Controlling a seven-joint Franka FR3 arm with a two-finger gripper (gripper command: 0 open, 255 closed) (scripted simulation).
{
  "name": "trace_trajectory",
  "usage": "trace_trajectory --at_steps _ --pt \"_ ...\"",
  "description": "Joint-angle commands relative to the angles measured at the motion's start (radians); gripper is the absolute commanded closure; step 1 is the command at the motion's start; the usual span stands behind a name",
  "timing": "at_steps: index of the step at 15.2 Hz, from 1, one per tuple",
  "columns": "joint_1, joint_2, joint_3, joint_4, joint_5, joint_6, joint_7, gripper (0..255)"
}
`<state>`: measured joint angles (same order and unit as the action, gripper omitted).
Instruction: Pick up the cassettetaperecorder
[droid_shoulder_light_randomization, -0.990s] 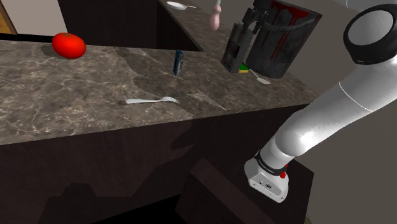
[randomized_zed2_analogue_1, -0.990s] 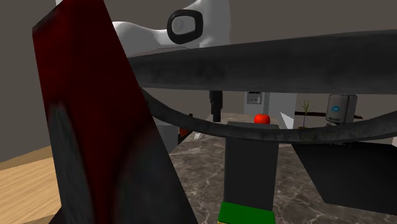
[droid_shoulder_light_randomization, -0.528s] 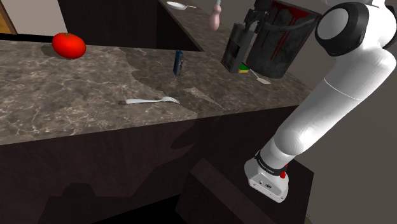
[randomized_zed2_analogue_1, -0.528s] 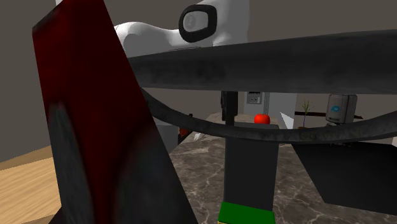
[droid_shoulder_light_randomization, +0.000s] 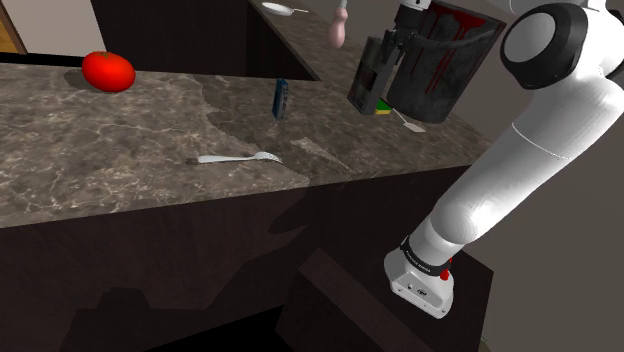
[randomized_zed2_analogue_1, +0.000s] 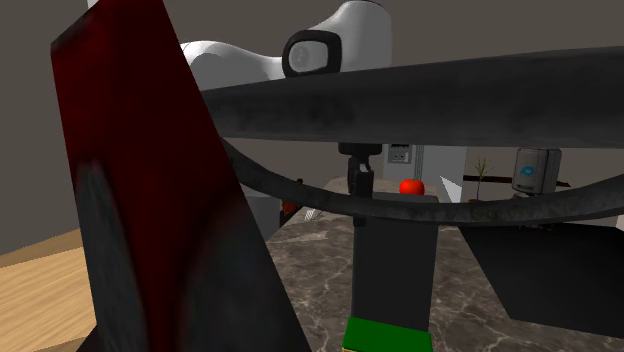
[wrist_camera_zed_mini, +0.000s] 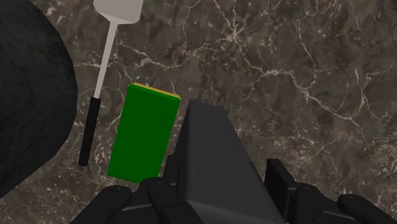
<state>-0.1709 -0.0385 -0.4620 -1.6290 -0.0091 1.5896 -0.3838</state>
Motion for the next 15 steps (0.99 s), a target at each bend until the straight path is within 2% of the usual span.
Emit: trace_trajectory --at_steps 1,9,15 --pt "0.0 -0.001 0.0 -0.003 0.0 0.002 0.0 255" --pt "0.0 0.002 -0.001 0.0 0.001 0.002 -0.001 255" --pt "-0.004 0.03 -0.005 0.113 0.013 -0.086 -0.01 255"
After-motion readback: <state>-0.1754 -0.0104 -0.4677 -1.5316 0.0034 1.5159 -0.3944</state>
